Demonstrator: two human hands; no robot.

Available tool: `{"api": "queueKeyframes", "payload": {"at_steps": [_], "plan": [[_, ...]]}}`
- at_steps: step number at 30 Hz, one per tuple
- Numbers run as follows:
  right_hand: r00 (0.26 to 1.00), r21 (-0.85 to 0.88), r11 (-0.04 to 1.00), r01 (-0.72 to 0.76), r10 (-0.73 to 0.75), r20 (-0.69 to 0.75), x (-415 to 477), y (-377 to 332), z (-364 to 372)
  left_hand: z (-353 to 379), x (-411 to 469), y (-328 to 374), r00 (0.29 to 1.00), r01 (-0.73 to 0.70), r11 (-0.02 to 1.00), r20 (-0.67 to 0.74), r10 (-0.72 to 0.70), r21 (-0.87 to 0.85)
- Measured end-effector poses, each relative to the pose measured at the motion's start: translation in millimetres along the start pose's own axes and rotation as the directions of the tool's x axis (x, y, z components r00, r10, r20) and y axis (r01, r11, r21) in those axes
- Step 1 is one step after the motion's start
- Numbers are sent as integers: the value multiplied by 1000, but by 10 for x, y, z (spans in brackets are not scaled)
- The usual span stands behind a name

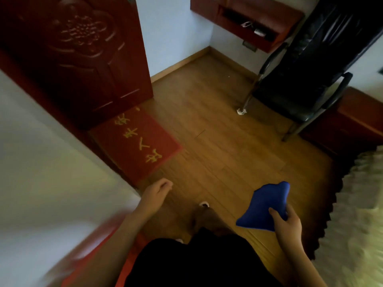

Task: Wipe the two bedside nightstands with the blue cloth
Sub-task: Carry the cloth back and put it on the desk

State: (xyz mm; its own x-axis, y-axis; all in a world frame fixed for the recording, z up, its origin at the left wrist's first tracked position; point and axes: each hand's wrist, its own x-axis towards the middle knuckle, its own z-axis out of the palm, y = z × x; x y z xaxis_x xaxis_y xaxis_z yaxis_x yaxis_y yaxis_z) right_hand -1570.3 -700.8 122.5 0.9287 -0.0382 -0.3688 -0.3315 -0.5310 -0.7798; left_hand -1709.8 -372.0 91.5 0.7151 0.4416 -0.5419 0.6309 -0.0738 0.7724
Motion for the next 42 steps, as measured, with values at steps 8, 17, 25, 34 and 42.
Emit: {"api": "queueKeyframes", "payload": {"at_steps": [8, 17, 25, 34, 42], "plan": [[994, 40, 994, -103, 104, -27, 1764, -643, 312, 108, 1555, 850, 999, 26, 992, 18, -29, 122], [997, 86, 996, -27, 20, 77, 3537, -2077, 840, -196, 2982, 1841, 988, 113, 992, -116, -106, 55], [987, 91, 996, -3, -12, 163, 5001, -3056, 1408, -328, 4499, 2545, 978, 161, 987, -133, -163, -27], [997, 87, 994, -70, 72, -27, 6650, -3956, 1499, -483, 6669, 4241, 999, 18, 999, 27, -20, 45], [979, 98, 986, -138, 150, -135, 7942, -4393, 1290, -198, 8144, 5565, 972, -97, 985, 225, 62, 145]]}}
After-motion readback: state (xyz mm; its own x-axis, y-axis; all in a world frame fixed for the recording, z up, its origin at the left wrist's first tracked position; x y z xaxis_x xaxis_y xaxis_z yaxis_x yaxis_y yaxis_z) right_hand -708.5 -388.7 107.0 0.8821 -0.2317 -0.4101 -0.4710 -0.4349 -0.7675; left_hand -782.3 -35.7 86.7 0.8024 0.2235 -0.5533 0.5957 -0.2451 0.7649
